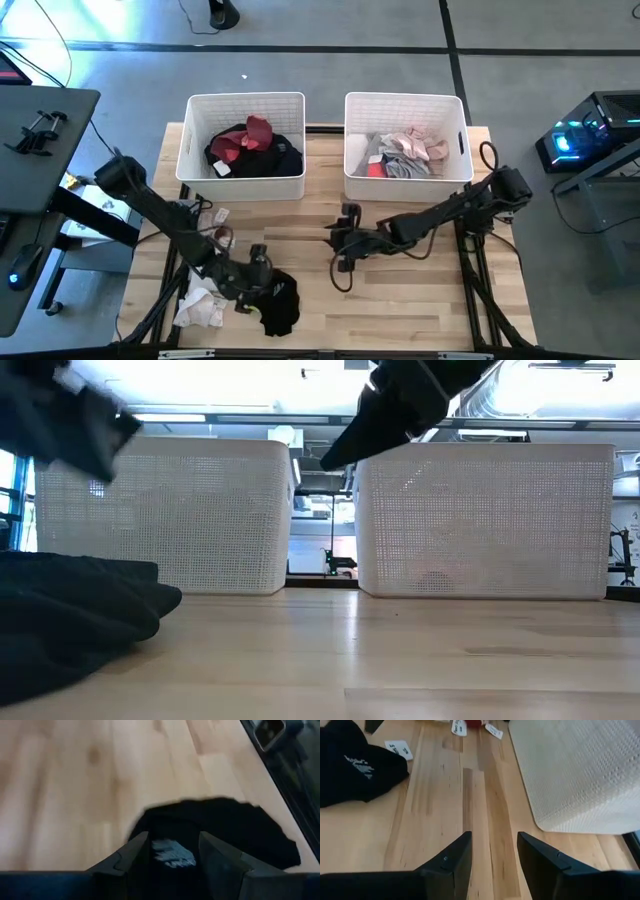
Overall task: Sort clothes
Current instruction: Put the black underwear into the left white laundry bin
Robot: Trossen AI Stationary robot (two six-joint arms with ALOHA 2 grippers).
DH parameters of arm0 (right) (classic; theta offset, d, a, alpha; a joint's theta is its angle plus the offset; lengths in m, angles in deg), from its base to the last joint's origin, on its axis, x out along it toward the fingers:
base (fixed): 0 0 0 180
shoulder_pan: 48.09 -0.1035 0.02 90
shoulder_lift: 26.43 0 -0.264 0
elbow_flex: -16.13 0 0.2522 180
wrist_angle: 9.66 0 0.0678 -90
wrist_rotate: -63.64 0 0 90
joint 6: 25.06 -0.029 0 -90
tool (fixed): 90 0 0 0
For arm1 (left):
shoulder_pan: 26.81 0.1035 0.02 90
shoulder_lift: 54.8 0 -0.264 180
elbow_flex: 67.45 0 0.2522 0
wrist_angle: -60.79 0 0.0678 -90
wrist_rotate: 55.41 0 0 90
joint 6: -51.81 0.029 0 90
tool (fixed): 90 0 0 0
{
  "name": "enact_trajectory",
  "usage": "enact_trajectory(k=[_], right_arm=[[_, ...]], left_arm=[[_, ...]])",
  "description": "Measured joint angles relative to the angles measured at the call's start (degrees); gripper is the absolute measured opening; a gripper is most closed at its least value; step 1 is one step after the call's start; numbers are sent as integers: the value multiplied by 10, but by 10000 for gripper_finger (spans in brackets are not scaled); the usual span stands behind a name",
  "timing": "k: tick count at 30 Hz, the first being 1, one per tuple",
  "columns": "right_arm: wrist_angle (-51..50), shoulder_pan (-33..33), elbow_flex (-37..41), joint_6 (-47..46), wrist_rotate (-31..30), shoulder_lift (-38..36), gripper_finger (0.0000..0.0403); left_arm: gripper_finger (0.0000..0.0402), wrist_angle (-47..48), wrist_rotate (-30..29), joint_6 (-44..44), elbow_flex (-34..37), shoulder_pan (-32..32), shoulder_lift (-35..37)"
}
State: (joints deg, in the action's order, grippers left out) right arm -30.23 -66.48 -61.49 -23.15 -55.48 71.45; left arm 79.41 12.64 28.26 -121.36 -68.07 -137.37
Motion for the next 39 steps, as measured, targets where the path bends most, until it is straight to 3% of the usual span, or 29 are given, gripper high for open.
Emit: enact_trajectory(k=[6, 13, 17, 21, 25, 31, 39], right_arm=[[-28, 0, 0, -4, -7, -4, 145], [-45, 0, 0, -4, -21, -8, 145], [-47, 0, 0, -8, -24, -8, 145], [-45, 0, 0, -26, -24, -9, 145], [-23, 4, 0, -53, -24, -7, 145], [15, 4, 0, -56, -24, 5, 145], [37, 4, 0, -54, -25, 20, 145]], left_arm=[[161, -178, 45, -13, 80, 8, -87], [147, -264, 32, 56, 83, 12, -204], [93, -313, 43, 81, 86, 21, -216], [17, -292, 35, 114, 90, 36, -171], [20, -237, -61, 170, 92, 38, -86], [7, -227, -222, 333, 78, 36, 79], [5, -262, -454, 683, -8, 69, 250]])
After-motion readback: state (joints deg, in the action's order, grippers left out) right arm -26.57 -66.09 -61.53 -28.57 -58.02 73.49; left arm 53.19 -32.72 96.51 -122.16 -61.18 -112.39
